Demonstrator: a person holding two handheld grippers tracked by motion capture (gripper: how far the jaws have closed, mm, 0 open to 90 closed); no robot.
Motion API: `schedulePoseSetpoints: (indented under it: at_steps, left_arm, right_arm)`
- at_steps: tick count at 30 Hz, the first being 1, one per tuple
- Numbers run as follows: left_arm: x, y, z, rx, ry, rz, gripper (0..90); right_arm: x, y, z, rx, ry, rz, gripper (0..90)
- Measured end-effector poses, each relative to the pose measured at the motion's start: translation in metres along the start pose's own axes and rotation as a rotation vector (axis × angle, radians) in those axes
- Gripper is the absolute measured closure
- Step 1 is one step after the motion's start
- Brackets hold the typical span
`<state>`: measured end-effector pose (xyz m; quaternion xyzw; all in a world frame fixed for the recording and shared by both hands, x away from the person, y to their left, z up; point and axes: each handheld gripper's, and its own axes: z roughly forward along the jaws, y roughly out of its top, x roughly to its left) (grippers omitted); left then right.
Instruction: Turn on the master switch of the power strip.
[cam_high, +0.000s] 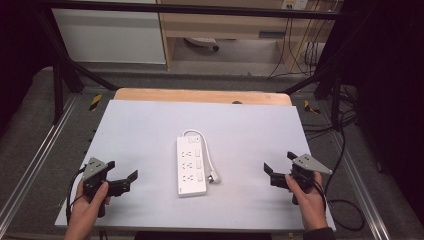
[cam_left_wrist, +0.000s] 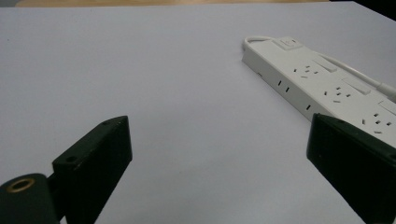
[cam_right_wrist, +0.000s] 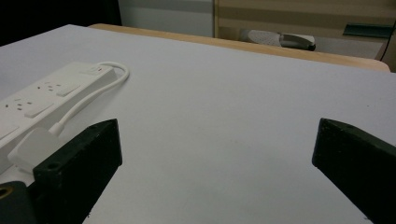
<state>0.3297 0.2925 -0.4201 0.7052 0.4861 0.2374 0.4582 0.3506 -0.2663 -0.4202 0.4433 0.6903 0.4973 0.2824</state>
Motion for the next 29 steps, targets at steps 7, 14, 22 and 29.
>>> schedulePoseSetpoints:
  at_steps: [7,14,22,29]
  left_arm:
    - [0.0,0.0,0.0,0.001,-0.001,0.002,6.7]
    - [0.0,0.0,0.0,0.001,-0.004,0.004,6.7]
    - [0.0,0.0,0.0,0.002,-0.006,0.007,6.7]
    - [-0.001,0.001,0.001,-0.002,-0.008,0.003,6.7]
  right_arm:
    - [0.001,-0.007,-0.002,0.014,0.005,0.004,2.0]
    - [0.005,-0.016,0.005,0.054,0.024,0.003,2.0]
    - [0.014,-0.021,0.021,0.121,0.035,-0.005,2.2]
    - [0.016,-0.023,0.035,0.199,-0.007,-0.029,2.5]
